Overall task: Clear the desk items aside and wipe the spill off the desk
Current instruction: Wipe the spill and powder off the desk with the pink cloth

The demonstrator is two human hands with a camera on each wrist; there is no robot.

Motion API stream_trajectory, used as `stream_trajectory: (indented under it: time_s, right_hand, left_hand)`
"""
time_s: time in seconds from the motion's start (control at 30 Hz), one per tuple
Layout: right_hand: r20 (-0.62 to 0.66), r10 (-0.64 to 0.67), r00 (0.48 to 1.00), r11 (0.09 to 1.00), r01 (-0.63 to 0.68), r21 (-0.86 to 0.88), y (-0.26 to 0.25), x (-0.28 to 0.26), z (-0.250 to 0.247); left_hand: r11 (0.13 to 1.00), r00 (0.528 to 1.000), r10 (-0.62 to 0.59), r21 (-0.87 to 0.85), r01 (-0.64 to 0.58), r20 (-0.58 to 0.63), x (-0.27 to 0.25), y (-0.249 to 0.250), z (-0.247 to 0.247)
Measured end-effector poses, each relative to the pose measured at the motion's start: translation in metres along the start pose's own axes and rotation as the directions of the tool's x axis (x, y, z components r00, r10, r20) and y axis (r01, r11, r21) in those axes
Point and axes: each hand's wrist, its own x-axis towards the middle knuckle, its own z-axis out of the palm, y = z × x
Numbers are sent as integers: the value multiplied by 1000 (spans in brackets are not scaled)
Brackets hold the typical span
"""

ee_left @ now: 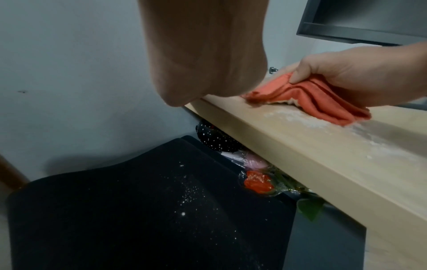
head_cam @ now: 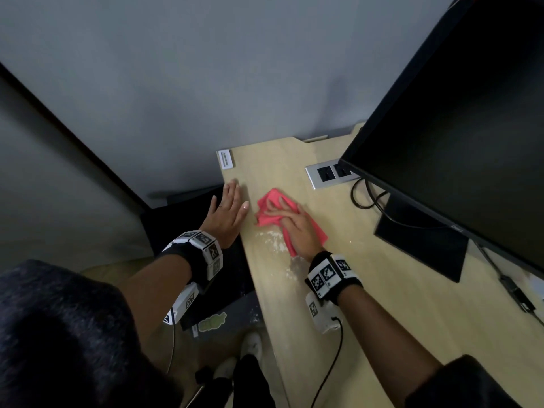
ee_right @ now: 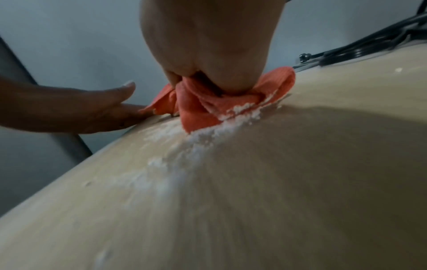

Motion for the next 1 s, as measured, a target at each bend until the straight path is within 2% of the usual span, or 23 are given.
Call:
stream_trajectory:
  time_s: [0.13, 0.23, 0.4, 0.5, 0.67, 0.77, 0.87, 0.97, 1.0]
  right_hand:
    - [88, 18, 996, 995, -26, 92, 3, -13, 1]
    - [135, 107, 985, 975, -130, 179, 3, -30, -2]
    - [247, 192, 950, 829, -292, 477, 5, -70, -3]
    - [266, 211, 941, 790, -324, 520, 10, -95, -8]
    - [80, 263, 961, 799, -264, 541, 22, -132, -40]
    - [-83, 356, 931, 768, -241, 594, 24, -139, -74]
    - [-307, 395, 866, 853, -221, 474, 20, -131, -94]
    - [-366, 379, 850, 890, -227, 396, 34, -117, -78]
    - [-393, 324, 861, 932, -219, 289, 43, -115, -68]
  left_hand:
    - [999, 1000, -27, 17, 27, 9, -2, 10, -3]
    - [999, 999, -32, 38, 31, 21, -3, 12, -4]
    - [996, 998, -53, 76, 50, 36, -2, 13, -3]
    - [997, 999, -37, 73, 36, 18, -5, 14, 0]
    - [982, 996, 75, 178, -66, -43, -13, 14, 9]
    - [961, 991, 130, 249, -122, -15, -15, 13, 17]
    - [940, 987, 159, 304, -157, 18, -18, 13, 26]
    - [939, 988, 151, 312, -147, 11, -22, 13, 36]
    - [939, 990, 143, 317, -136, 0, -22, 13, 37]
